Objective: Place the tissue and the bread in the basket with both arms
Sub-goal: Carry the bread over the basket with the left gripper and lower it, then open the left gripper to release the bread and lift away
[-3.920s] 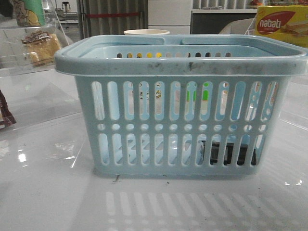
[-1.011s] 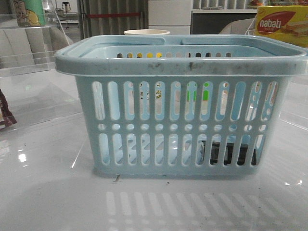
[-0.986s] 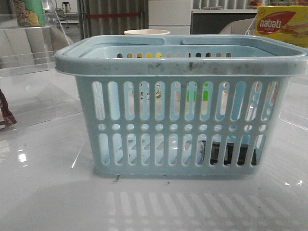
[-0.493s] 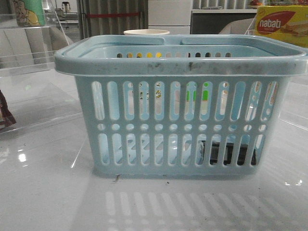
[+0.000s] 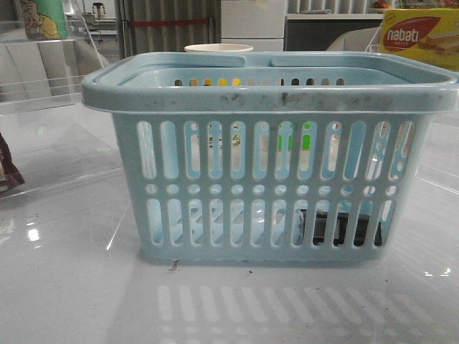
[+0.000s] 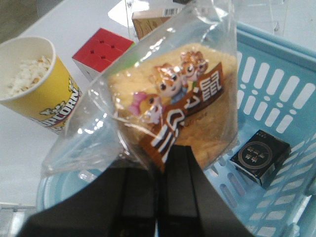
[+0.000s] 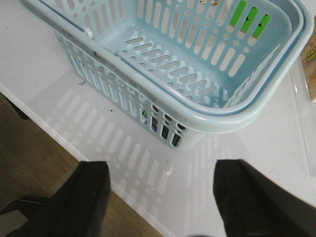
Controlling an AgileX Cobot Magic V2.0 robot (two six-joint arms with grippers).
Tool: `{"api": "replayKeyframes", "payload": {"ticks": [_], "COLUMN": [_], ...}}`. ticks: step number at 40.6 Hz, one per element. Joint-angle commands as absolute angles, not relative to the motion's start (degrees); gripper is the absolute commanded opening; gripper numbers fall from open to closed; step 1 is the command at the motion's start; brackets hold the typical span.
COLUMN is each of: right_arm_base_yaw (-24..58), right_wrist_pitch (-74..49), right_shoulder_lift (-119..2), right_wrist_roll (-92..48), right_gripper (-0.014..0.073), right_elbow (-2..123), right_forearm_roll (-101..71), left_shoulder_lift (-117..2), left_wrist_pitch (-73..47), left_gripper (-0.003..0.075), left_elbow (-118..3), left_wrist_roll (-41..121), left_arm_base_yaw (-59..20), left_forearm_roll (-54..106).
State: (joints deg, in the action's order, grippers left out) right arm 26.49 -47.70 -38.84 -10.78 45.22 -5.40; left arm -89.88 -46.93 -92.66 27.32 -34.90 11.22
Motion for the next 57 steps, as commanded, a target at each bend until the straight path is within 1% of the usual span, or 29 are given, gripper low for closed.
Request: {"api": "replayKeyframes", "payload": {"ticks": [1, 12, 22, 28, 31, 37, 40, 42, 57], "right_arm_base_yaw": [26.5, 26.5, 26.5, 26.5, 26.5, 26.5, 26.5, 26.5, 26.5], "right_wrist_pitch": [-44.0, -44.0, -44.0, -44.0, -44.0, -44.0, -44.0, -44.0, -44.0], "right_shoulder_lift": [-38.7, -38.7, -38.7, -38.7, -38.7, -38.7, -38.7, -38.7, -38.7], "right_wrist_roll": [-11.1, -11.1, -11.1, -11.1, -11.1, -11.1, -11.1, -11.1, -11.1], "right_gripper": [0.0542, 0.0542, 0.0542, 0.0542, 0.0542, 0.0542, 0.0542, 0.0542, 0.0542], "right_elbow": [46.8, 46.8, 46.8, 46.8, 46.8, 46.8, 46.8, 46.8, 46.8], "right_forearm_roll": [-5.1, -5.1, -5.1, -5.1, -5.1, -5.1, -5.1, -5.1, -5.1], "left_shoulder_lift": [-90.8, -99.5, -104.1, -104.9, -105.0, -105.1, -105.1, -105.1, -105.0], "left_wrist_pitch": [-42.6, -42.5, -42.0, -42.0, -42.0, -42.0, -41.9, -41.8, -41.0], "left_gripper": [0.0091, 0.0091, 0.0099, 0.0166, 0.0233, 0.0402, 0.0455, 0.0466, 0.0465], "left_elbow": [-94.6, -94.6, -94.6, -94.6, -94.6, -94.6, -94.6, -94.6, -94.6], "left_wrist_roll": [27.4, 27.4, 27.4, 27.4, 27.4, 27.4, 27.4, 27.4, 27.4], "left_arm_base_yaw": [-35.3, -35.3, -35.3, -35.3, -35.3, -35.3, -35.3, -35.3, -35.3], "left_forearm_roll": [12.3, 12.3, 12.3, 12.3, 12.3, 12.3, 12.3, 12.3, 12.1]}}
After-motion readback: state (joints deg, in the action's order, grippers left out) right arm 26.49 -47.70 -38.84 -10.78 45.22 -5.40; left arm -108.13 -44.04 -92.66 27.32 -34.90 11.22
